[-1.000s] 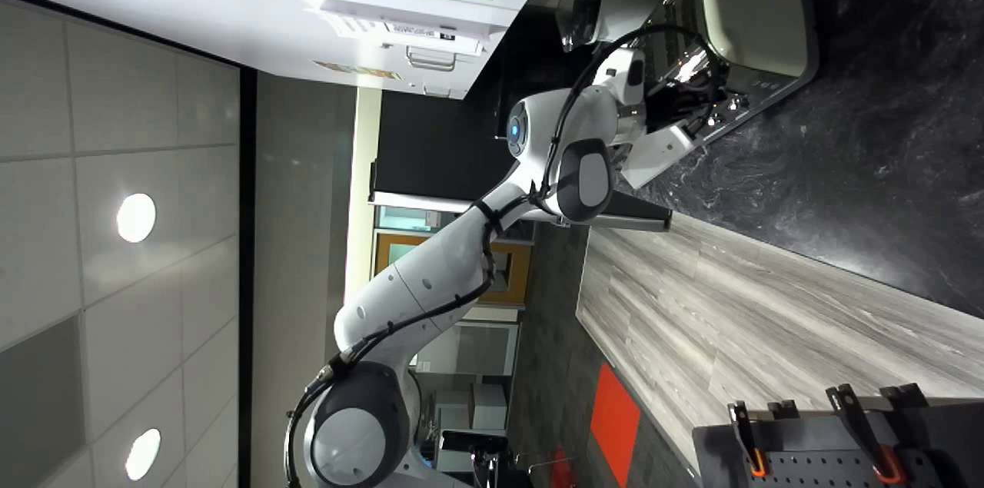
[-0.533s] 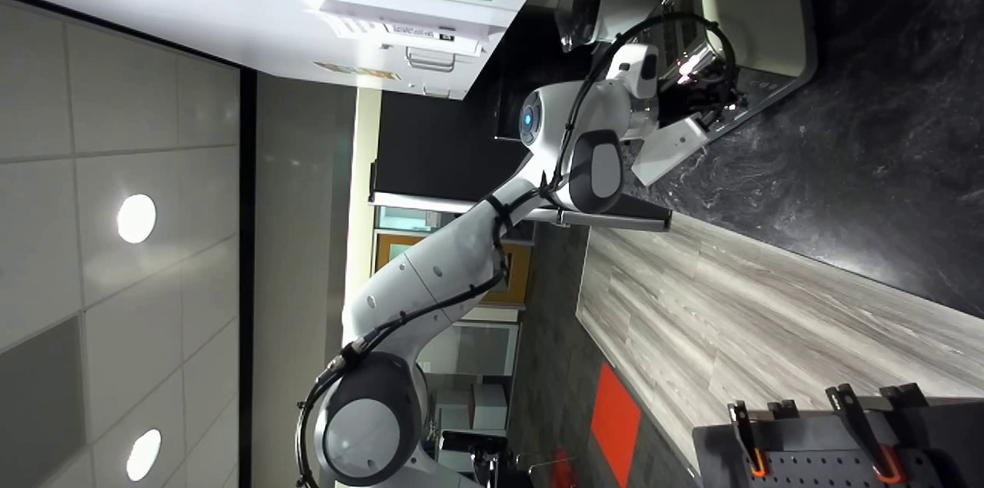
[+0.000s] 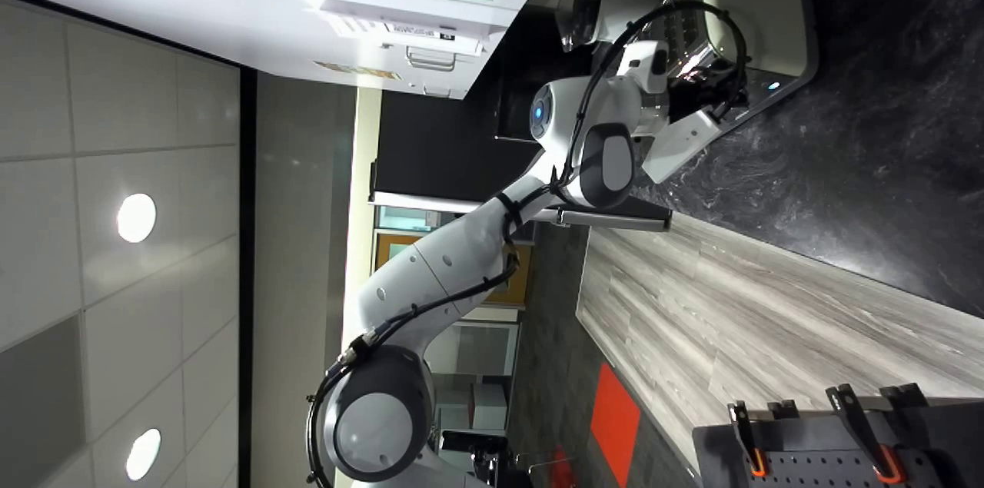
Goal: Push down the right toaster switch
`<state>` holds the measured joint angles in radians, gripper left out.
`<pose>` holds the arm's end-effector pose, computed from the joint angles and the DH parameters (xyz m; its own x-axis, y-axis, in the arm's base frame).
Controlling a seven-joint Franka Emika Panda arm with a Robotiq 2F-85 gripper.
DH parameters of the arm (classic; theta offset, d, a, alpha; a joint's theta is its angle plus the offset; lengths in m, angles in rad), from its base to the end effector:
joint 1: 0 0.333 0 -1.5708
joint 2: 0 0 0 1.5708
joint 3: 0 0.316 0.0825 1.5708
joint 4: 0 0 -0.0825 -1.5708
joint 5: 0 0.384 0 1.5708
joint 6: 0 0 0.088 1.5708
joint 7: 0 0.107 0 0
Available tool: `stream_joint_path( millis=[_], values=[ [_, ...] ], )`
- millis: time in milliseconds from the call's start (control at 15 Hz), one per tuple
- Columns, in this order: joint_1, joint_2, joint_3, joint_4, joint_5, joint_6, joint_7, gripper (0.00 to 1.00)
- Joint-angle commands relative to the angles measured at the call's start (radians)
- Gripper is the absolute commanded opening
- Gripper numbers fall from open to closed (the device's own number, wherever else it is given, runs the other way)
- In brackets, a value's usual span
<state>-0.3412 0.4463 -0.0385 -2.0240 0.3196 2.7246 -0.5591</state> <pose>0.5765 -0.2415 0.2509 0.9531 -0.0915 0.2884 -0.0860 -0.9958 -0.0315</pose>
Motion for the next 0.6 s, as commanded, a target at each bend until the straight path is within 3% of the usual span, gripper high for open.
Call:
stream_joint_path(
  millis=[0, 267, 533],
  values=[
    [-0.007, 0.088, 0.015, 0.066, -0.055, 0.001, 0.046, 0.0],
    [0.008, 0.086, 0.004, 0.059, -0.113, 0.019, 0.098, 0.0],
    [-0.005, -0.072, 0.038, -0.083, -0.097, 0.114, 0.084, 0.0]
  ],
)
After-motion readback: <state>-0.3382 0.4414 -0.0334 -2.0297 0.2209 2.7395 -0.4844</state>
